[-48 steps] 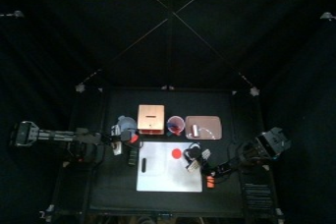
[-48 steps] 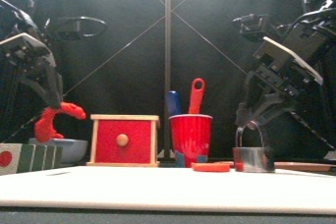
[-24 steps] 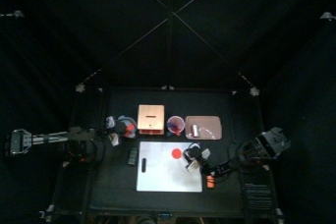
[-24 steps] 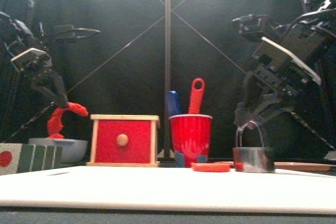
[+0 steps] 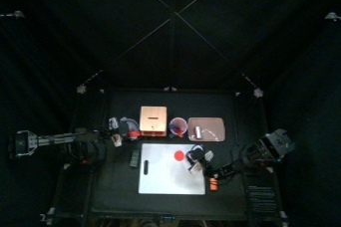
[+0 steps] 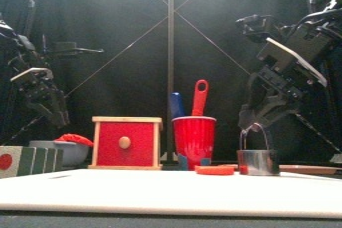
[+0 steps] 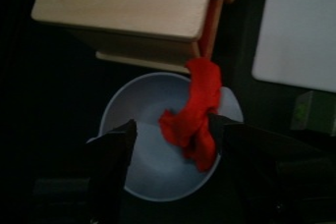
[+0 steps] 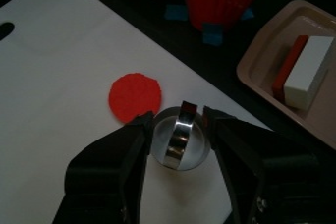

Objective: Place excess in bowl

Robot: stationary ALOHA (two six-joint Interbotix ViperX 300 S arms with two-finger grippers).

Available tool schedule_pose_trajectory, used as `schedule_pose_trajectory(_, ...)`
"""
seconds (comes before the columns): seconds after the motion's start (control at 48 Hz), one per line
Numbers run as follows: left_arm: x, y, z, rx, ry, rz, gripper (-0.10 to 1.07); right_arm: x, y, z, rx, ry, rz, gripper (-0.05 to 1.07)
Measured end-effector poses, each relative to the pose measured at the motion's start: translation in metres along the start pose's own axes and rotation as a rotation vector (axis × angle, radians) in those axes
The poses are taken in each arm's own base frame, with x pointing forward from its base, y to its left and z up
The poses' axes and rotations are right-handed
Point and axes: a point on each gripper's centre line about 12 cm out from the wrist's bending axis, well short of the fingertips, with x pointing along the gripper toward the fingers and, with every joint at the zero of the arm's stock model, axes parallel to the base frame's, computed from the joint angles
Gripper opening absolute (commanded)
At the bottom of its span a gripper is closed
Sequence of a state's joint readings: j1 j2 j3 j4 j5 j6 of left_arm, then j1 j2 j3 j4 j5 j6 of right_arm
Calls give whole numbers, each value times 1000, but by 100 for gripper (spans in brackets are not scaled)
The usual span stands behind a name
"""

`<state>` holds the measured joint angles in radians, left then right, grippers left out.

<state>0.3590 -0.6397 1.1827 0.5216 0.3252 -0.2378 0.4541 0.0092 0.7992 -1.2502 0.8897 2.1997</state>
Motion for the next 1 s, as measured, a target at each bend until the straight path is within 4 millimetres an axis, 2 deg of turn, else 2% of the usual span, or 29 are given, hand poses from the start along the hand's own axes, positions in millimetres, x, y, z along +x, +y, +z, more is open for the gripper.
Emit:
schedule_pose_trajectory(0.312,-1,2,1,-2,-14,8,94,0,0,1,-3,-3,1,81)
schedule_pose_trajectory(0.708,-8,-2,18,-34,-158,-26,94,2,1,5,-31,-35,14,81)
schedule_pose_trajectory(1.0,-10,-12,22,-31,-177,-69,94,1,2,7,-21,-34,16,81)
